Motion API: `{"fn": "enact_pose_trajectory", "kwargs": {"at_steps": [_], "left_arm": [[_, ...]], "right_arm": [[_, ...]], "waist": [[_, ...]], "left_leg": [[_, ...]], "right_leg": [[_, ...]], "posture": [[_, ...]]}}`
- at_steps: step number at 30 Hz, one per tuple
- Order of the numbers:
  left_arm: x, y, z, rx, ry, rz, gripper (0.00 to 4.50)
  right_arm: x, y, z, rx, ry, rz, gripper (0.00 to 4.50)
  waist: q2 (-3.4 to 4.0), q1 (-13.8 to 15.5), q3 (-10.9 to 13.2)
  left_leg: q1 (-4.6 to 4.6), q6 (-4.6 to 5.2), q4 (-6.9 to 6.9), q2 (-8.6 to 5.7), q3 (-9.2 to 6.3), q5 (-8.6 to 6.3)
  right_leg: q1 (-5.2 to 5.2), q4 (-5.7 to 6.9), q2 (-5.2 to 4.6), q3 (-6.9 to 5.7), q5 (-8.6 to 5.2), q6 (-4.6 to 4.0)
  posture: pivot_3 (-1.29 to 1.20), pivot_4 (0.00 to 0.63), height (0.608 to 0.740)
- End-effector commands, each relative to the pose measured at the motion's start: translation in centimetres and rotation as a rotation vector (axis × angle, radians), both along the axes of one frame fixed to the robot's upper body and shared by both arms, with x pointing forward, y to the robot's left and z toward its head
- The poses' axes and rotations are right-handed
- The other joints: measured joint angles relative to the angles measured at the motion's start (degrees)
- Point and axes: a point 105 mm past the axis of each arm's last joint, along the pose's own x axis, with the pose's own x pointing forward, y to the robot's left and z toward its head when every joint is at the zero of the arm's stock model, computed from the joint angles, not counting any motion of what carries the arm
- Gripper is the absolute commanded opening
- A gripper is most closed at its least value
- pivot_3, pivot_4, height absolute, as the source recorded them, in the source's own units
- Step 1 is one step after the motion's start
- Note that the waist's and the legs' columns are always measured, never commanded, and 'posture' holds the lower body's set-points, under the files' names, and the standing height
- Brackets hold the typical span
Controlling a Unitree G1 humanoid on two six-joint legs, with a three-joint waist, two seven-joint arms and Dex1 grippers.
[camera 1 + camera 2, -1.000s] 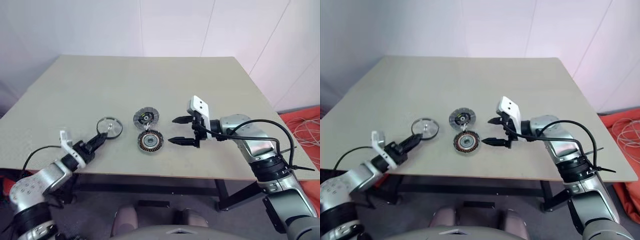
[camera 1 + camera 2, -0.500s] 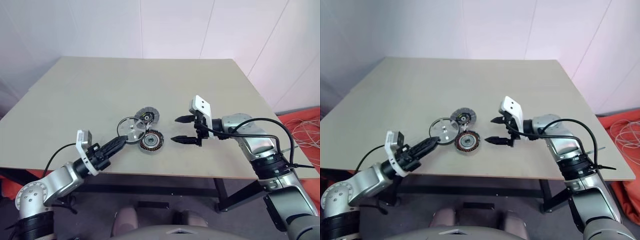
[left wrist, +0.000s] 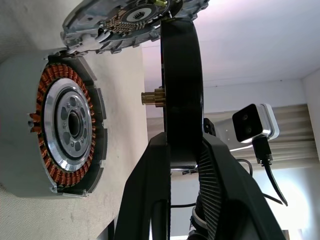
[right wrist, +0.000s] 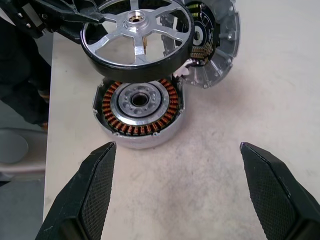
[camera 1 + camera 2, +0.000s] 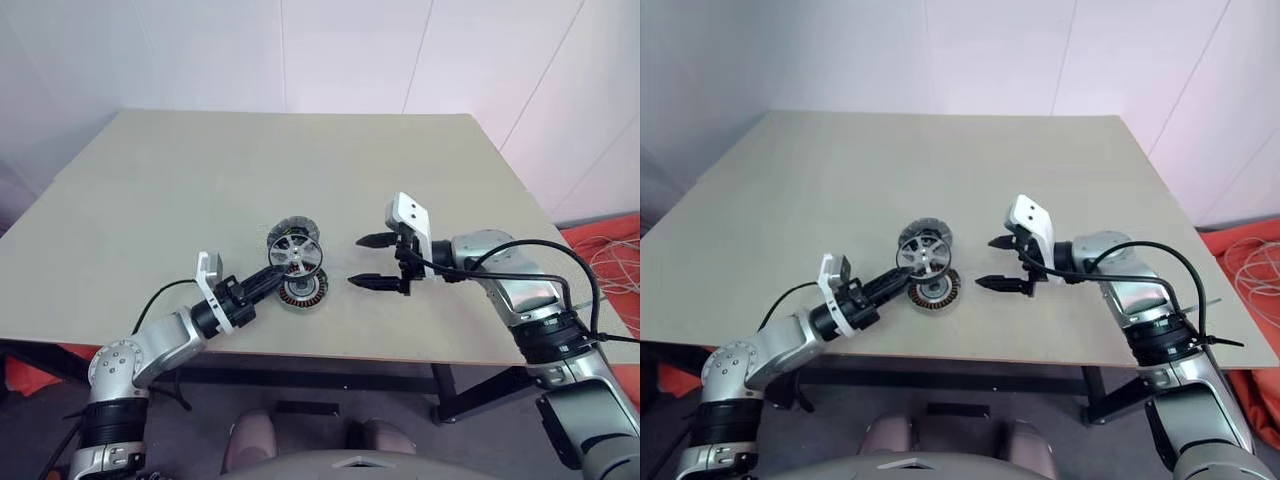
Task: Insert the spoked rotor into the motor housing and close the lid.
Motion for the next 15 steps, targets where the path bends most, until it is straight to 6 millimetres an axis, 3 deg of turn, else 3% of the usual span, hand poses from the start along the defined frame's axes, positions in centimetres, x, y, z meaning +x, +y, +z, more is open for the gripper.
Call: {"fn": "enact_pose_trajectory", "kwargs": {"at_steps": [1, 15], "left_arm": [[0.2, -0.1, 0.5, -0.029, -0.006, -0.009, 0.46], [0.0, -0.6, -0.9, -0.009, 0.047, -0.037, 0.46]], "right_arm": [[-0.1, 0.1, 1.7, 0.027, -0.056, 0.017, 4.50], [-0.1, 0.3, 1.7, 0.035, -0.058, 0.009, 4.50]], "waist": [[0.00, 0.01, 0.00], [0.00, 0.10, 0.00]], "left_leg": [[0.01, 0.01, 0.00, 0.00, 0.00, 0.00], [0.24, 0.01, 0.17, 0.01, -0.01, 0.00]], "right_leg": [[0.02, 0.00, 0.00, 0.00, 0.00, 0.00], [0.18, 0.01, 0.00, 0.00, 0.00, 0.03]], "posture": [[0.00, 0.000, 0.740], [0.00, 0.000, 0.740]]}}
